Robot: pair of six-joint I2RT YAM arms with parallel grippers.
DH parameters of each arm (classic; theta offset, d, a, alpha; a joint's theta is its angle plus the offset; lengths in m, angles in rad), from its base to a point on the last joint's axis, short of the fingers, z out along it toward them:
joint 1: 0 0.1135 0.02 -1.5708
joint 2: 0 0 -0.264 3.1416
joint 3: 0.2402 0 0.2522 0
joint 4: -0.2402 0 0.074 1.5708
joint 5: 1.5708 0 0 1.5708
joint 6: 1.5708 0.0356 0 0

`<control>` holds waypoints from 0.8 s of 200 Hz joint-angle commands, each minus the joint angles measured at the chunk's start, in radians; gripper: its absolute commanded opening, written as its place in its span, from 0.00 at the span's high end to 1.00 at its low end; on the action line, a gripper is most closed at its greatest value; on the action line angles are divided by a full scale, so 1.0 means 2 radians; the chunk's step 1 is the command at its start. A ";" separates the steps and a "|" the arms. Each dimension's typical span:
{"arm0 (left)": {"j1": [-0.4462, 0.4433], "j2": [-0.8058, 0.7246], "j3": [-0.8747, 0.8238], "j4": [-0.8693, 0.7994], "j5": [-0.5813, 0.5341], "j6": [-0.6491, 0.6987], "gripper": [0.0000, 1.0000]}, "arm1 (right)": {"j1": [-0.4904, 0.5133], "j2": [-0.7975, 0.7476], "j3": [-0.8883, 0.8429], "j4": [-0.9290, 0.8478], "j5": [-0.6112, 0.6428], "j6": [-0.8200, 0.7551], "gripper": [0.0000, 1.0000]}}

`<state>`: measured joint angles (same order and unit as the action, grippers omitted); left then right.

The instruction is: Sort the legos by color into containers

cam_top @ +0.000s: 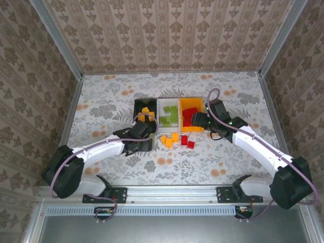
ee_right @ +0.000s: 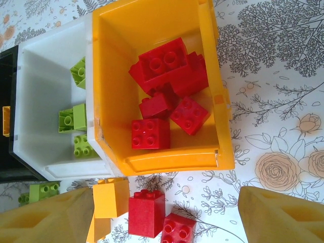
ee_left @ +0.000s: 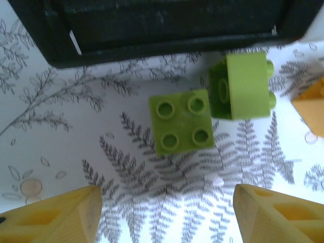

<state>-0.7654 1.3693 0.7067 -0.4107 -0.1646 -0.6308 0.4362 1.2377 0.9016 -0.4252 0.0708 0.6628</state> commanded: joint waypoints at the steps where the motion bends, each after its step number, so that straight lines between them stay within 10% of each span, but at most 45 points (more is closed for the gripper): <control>1: 0.008 0.024 -0.004 0.046 -0.008 0.021 0.32 | -0.002 -0.005 0.012 -0.007 0.001 0.005 0.24; 114: 0.016 0.087 -0.009 0.116 -0.029 0.038 0.50 | -0.003 -0.018 0.017 -0.013 0.004 0.002 0.24; 160: 0.017 0.091 -0.013 0.137 -0.048 0.053 0.42 | -0.003 -0.016 0.014 -0.011 0.001 0.004 0.24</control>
<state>-0.7444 1.5238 0.6971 -0.2367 -0.2173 -0.5625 0.4362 1.2190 0.9108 -0.4358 0.0711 0.6624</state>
